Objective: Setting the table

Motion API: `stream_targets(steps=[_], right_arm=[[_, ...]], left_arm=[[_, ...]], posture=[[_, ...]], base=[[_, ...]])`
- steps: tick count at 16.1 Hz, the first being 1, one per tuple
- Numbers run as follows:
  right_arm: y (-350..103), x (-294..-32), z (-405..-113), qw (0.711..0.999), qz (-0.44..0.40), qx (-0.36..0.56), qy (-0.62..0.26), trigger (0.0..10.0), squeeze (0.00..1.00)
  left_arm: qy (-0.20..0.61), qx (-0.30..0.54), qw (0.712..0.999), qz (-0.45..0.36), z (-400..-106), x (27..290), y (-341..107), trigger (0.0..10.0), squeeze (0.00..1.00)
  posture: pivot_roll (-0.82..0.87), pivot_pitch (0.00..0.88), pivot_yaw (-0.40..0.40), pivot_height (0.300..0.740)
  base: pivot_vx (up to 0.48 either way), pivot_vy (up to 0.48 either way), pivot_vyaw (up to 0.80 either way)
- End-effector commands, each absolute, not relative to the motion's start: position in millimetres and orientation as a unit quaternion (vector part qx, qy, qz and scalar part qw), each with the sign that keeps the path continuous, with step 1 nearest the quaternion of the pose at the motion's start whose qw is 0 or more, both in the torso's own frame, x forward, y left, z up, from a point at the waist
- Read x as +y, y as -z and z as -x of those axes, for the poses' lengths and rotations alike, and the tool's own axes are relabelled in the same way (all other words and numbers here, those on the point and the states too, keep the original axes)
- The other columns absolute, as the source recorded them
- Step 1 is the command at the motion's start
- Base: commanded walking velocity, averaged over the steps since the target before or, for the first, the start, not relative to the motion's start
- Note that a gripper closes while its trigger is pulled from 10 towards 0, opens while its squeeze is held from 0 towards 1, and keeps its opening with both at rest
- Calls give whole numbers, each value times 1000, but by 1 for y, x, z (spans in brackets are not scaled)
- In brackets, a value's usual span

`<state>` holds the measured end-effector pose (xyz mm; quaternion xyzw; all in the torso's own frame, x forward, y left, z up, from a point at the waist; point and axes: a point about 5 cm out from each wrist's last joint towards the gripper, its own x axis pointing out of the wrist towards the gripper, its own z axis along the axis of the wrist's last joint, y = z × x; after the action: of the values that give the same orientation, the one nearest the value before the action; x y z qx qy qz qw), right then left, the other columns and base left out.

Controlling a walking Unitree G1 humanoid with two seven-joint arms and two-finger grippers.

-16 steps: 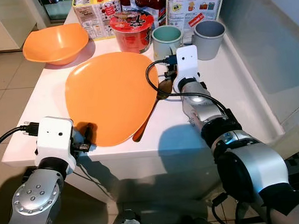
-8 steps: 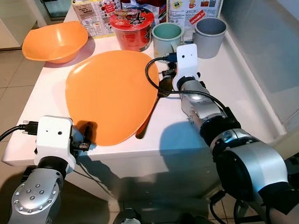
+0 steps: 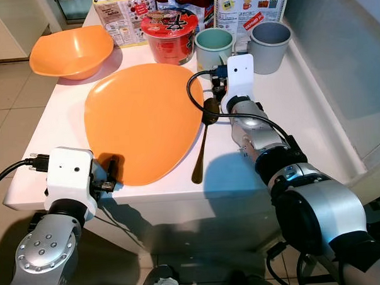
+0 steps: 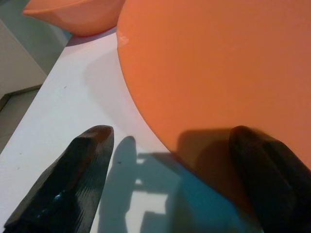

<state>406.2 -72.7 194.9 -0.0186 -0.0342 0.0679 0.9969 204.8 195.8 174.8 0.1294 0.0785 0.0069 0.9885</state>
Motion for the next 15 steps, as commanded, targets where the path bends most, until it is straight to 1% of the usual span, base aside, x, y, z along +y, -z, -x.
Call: stream_targets(steps=[1, 2, 3, 10, 15], right_arm=[[-186, -76, -406, 998, 10, -7, -60, 10000, 1000], [-185, -77, -406, 998, 14, -1, -55, 10000, 1000], [-188, -74, -406, 997, 4, -11, -73, 0, 0], [-186, -73, -405, 997, 3, -8, -75, 0, 0], [-187, -68, -404, 997, 3, -16, -82, 0, 0]], left_arm=[[-9, 160, 979, -122, -201, 199, -147, 10000, 0], [-10, 160, 980, -122, -201, 199, -147, 10000, 0], [-11, 160, 980, -121, -200, 199, -147, 10000, 0], [-12, 159, 980, -122, -198, 199, -147, 10000, 0], [-14, 156, 980, -122, -201, 200, -148, 10000, 0]], posture=[[466, 219, 23, 740], [467, 218, 22, 740], [467, 218, 22, 740], [472, 215, 18, 740], [470, 209, 11, 740]], base=[[0, 0, 0], [0, 0, 0], [0, 0, 0], [0, 0, 0], [0, 0, 0]])
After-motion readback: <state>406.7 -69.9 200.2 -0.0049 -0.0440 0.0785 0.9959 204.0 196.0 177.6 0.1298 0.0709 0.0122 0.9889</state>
